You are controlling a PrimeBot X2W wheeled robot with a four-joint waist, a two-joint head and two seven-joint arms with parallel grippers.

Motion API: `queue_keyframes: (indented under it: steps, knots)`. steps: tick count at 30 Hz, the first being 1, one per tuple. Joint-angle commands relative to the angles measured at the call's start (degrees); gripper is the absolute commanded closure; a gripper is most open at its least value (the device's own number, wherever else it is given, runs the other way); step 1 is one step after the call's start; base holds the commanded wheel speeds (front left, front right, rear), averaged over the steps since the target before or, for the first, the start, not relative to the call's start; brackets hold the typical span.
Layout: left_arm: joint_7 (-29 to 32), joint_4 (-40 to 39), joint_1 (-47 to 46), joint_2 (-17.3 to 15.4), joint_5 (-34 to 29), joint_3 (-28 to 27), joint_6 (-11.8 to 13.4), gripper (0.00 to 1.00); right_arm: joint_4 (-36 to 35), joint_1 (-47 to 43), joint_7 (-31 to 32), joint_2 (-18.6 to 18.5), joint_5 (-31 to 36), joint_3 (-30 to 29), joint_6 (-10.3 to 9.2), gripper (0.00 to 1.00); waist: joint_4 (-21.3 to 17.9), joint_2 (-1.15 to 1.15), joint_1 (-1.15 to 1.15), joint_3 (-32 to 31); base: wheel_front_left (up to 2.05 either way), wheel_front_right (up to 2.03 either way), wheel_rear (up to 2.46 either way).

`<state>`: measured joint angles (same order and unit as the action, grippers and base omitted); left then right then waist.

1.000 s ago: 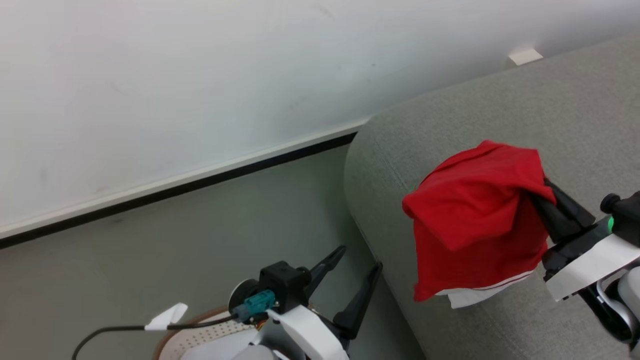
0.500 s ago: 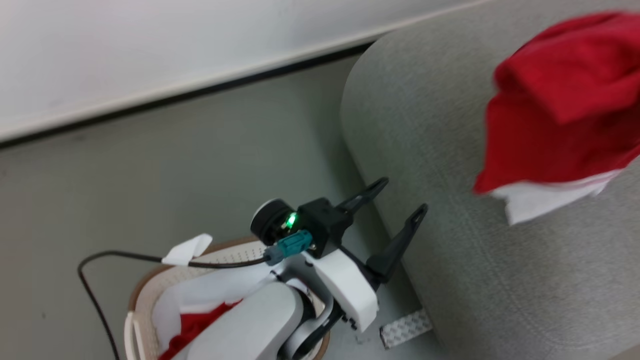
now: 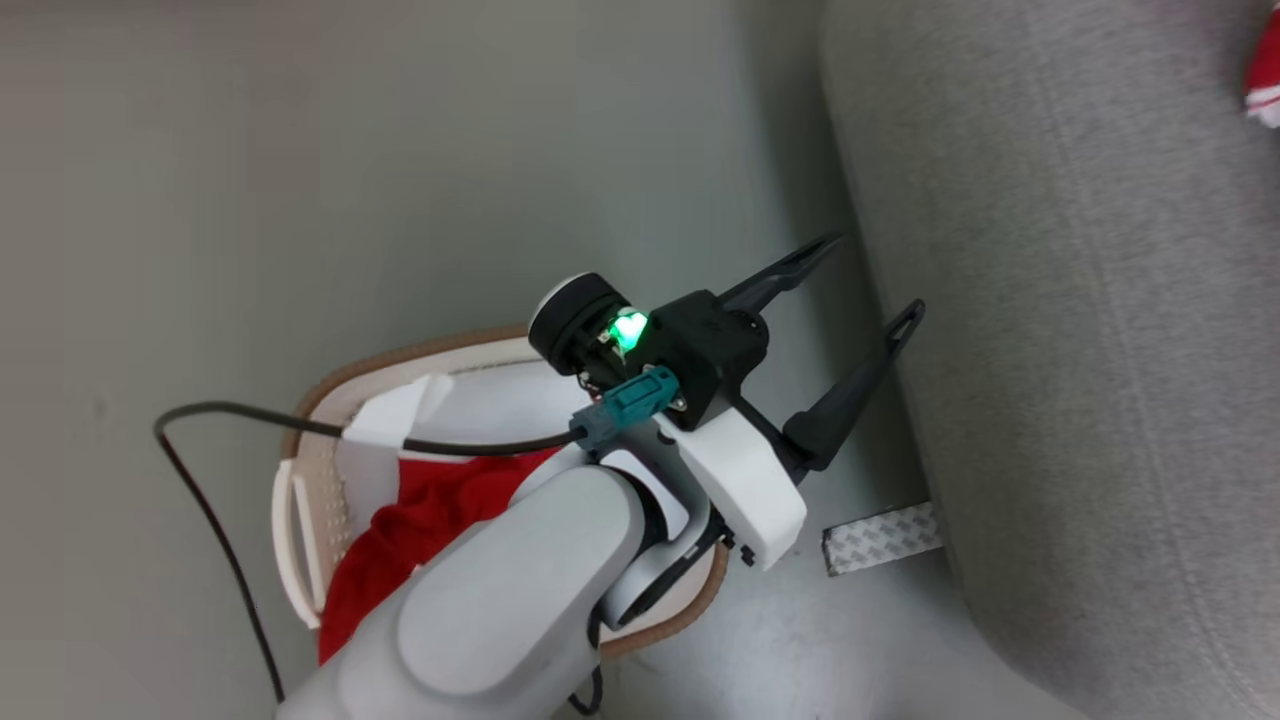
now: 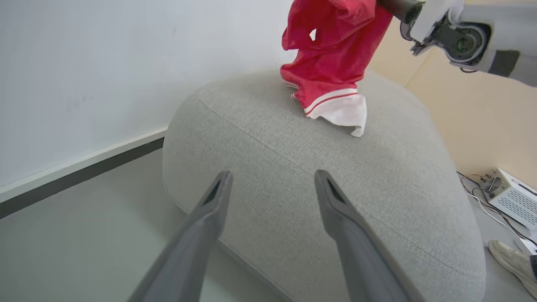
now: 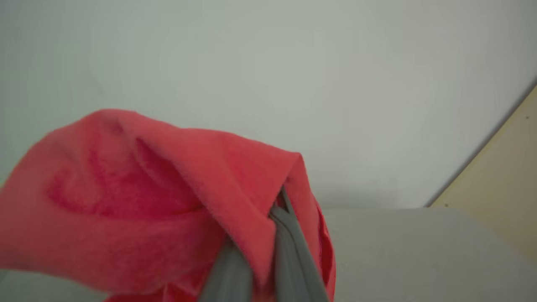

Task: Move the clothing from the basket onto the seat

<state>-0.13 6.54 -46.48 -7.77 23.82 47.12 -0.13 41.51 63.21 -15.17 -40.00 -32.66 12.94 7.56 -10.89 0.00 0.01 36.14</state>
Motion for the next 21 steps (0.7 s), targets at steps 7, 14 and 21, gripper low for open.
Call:
queue_keyframes:
  steps: [7, 14, 21]
  knots:
    - [-2.3, 2.3, -0.3, 0.6, -0.1, 0.3, 0.0, 0.00, 11.0, -4.2, 0.0, 5.4, 1.5, -2.2, -0.14, 0.85, 3.6, 0.00, -0.01, 2.6, 0.00, 0.00, 0.00]
    - [-4.1, 4.0, 2.4, -0.3, 1.6, -0.9, 0.6, 0.00, 12.7, -8.2, 0.0, 8.4, 2.8, -3.2, -0.14, 0.00, 3.1, 0.00, -0.01, -1.9, 0.00, 0.00, 0.00]
    - [-6.7, 4.6, 6.0, -1.0, 4.4, -2.8, 1.7, 0.00, 4.4, -15.8, 0.0, 8.9, 6.0, -3.9, -0.14, 0.00, 3.4, 0.00, -0.01, -8.5, 0.00, 0.00, 0.00]
